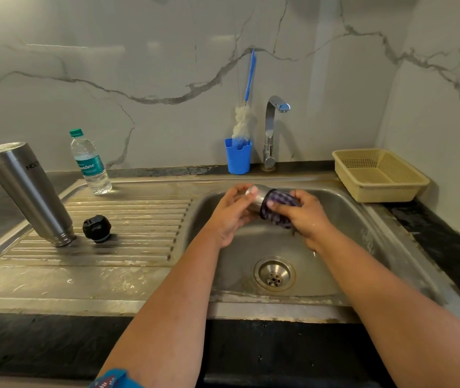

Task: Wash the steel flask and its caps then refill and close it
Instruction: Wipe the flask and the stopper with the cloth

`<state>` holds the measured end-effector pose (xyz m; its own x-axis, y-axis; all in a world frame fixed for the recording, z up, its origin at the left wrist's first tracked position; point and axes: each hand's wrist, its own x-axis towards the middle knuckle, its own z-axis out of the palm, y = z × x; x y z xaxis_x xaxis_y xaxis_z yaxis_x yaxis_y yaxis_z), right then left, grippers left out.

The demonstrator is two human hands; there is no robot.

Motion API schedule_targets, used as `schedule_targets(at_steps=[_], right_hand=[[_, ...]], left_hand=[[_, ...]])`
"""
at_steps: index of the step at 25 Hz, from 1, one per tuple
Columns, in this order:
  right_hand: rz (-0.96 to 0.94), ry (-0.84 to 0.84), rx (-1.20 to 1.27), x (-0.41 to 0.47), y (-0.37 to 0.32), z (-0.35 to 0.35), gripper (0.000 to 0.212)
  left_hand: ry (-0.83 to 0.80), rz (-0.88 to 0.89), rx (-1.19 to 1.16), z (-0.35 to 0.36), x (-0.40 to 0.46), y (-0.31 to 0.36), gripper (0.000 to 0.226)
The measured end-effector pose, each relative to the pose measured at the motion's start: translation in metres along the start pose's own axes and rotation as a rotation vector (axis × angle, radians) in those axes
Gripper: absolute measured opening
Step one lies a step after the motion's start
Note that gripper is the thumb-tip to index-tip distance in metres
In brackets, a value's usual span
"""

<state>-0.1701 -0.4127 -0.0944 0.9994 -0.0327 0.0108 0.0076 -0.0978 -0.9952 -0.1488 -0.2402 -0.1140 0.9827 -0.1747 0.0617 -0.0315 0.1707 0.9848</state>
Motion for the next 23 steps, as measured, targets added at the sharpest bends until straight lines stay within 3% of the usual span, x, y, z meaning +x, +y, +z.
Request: schedule_targets(at_steps=[1, 3, 5, 7, 8, 10, 12, 14, 16, 19, 21, 23], right_hand=[[-0.271, 0.074, -0.279, 0.001, 0.002, -0.003, 0.034], [-0.664, 0.030, -0.543, 0.004, 0.004, -0.008, 0.030], [-0.768, 0.003, -0.629, 0.006, 0.008, -0.008, 0.029], [-0.579, 0.092, -0.545, 0.003, 0.006, -0.003, 0.028], [-0.325, 0.107, -0.319, 0.001, 0.003, 0.001, 0.028], [0.278, -0.088, 0.347, -0.003, -0.006, 0.006, 0.029], [0.445, -0.181, 0.504, -0.002, -0.006, 0.005, 0.034], [0.253, -0.092, 0.213, -0.001, -0.002, 0.005, 0.041], [-0.119, 0.084, -0.239, -0.001, 0.001, 0.004, 0.037], [-0.571, 0.050, -0.462, -0.001, 0.008, 0.002, 0.032], [-0.662, 0.030, -0.501, 0.001, 0.010, 0.000, 0.030], [-0.584, 0.073, -0.602, 0.005, 0.011, 0.001, 0.027]], left_hand=[[0.048, -0.094, 0.015, 0.002, 0.000, 0.002, 0.074], [0.098, -0.247, 0.103, 0.003, 0.003, 0.001, 0.084], [0.117, -0.262, 0.095, 0.001, 0.004, -0.003, 0.069], [0.075, -0.183, -0.042, -0.003, 0.004, -0.004, 0.052], [0.018, -0.125, -0.134, -0.006, 0.003, -0.003, 0.041], [-0.137, -0.030, -0.262, -0.015, 0.000, 0.002, 0.036], [-0.256, -0.025, -0.275, -0.024, -0.001, 0.005, 0.048], [-0.196, -0.108, -0.198, -0.024, 0.000, 0.004, 0.049], [-0.034, -0.253, -0.086, -0.015, -0.002, 0.005, 0.057], [0.056, -0.372, -0.017, -0.011, 0.000, 0.001, 0.063], [0.063, -0.352, -0.076, -0.014, 0.000, 0.001, 0.056], [0.041, -0.270, -0.144, -0.014, -0.001, 0.002, 0.055]])
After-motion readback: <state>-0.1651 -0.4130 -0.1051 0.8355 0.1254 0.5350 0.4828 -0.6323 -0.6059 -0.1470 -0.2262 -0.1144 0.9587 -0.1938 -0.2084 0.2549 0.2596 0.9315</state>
